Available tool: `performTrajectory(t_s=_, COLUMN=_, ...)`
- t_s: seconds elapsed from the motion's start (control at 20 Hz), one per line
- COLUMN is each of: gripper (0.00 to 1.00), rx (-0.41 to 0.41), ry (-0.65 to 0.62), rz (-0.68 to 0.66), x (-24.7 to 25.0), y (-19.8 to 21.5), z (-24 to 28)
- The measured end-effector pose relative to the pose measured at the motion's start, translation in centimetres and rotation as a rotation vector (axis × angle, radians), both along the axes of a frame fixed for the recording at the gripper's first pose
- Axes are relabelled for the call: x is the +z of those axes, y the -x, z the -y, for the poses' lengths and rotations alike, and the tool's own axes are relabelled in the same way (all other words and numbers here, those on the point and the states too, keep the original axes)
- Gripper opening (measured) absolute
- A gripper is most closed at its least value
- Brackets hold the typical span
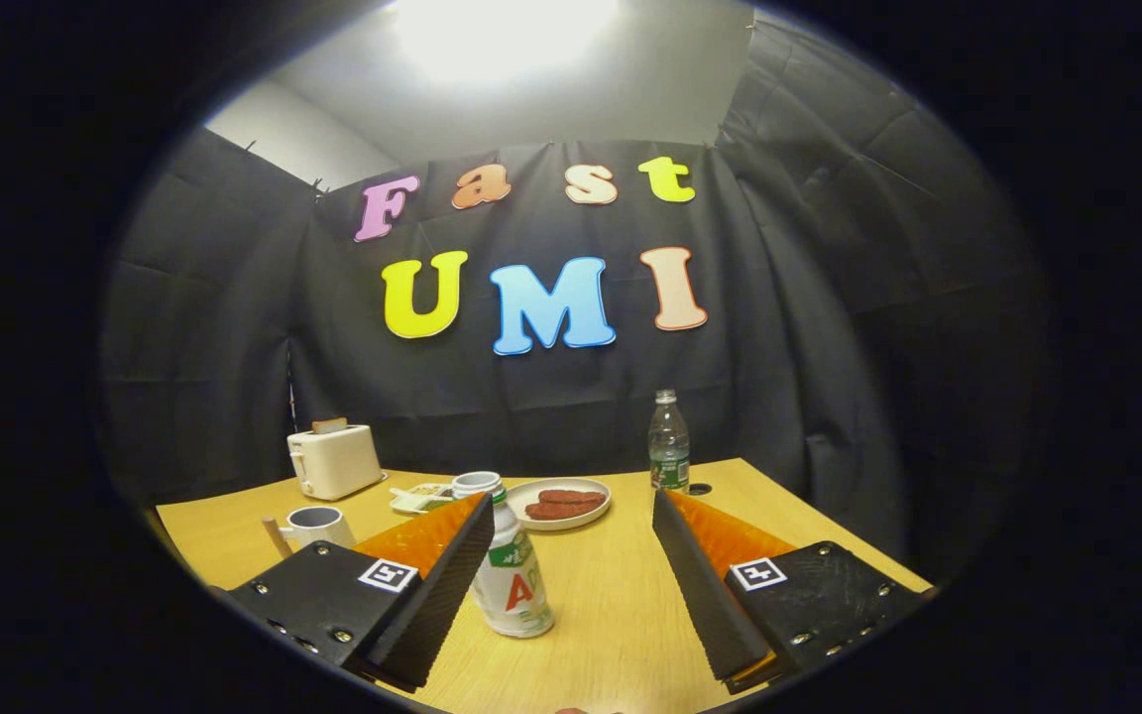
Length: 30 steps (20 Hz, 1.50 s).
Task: Take the bottle from table, then pour the juice into the cup, finally place the bottle on the coaster
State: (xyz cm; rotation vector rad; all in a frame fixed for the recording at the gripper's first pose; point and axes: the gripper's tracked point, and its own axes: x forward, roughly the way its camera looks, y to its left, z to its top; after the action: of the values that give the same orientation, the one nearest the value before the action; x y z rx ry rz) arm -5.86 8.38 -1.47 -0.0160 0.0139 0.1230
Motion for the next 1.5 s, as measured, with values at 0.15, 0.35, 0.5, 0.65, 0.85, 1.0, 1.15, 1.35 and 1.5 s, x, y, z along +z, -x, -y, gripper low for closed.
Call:
performTrajectory(t_s=0.15, gripper=0.99, rx=0.014, ry=0.018, rz=-0.024, x=-1.6, y=0.0, z=-1.1)
performTrajectory(t_s=0.35, gripper=0.99, rx=0.017, ry=-0.012, rz=-0.045, x=-2.6, y=-0.3, z=-2.1)
performTrajectory(t_s=0.5, gripper=0.99, rx=0.018, ry=-0.015, rz=-0.067, x=-3.9, y=-0.9, z=-3.1)
performTrajectory(t_s=0.65, gripper=0.99, rx=0.024, ry=-0.008, rz=-0.081, x=-4.8, y=-1.8, z=-4.2)
performTrajectory(t_s=0.85, gripper=0.99, rx=0.008, ry=0.016, rz=-0.092, x=-6.0, y=-3.5, z=-5.4)
performTrajectory(t_s=1.0, gripper=0.99, rx=-0.045, ry=0.009, rz=-0.094, x=-6.8, y=-5.1, z=-5.6)
performTrajectory(t_s=1.15, gripper=0.99, rx=-0.109, ry=0.016, rz=-0.102, x=-7.2, y=-6.5, z=-5.6)
performTrajectory(t_s=1.35, gripper=0.99, rx=-0.17, ry=0.015, rz=-0.105, x=-8.0, y=-7.4, z=-5.4)
performTrajectory(t_s=1.5, gripper=0.9, rx=-0.191, ry=0.04, rz=-0.114, x=-8.3, y=-8.4, z=-5.2)
